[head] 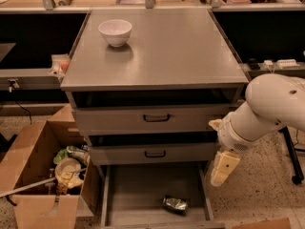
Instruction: Pick green can from bottom drawer and place on counter
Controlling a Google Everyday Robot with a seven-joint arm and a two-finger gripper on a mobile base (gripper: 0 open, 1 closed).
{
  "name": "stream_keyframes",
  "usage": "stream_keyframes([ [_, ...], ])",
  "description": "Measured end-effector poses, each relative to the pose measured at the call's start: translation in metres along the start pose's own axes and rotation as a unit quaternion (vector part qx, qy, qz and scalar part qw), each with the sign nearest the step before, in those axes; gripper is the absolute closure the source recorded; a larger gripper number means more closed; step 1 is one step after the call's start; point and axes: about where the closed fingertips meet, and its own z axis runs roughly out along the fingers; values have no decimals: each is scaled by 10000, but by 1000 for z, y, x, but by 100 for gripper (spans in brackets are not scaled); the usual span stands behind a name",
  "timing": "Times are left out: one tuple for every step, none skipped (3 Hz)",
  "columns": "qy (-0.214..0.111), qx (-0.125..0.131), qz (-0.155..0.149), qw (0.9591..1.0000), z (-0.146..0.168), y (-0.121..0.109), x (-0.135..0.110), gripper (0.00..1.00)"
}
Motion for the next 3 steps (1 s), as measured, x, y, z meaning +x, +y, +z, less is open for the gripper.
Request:
stream_keyframes([
  [0, 0, 0, 10000, 0, 0, 0, 0],
  [98, 71, -59, 9999, 23, 1, 6, 0],
  [-10, 67, -54, 10000, 76, 9, 23, 0],
])
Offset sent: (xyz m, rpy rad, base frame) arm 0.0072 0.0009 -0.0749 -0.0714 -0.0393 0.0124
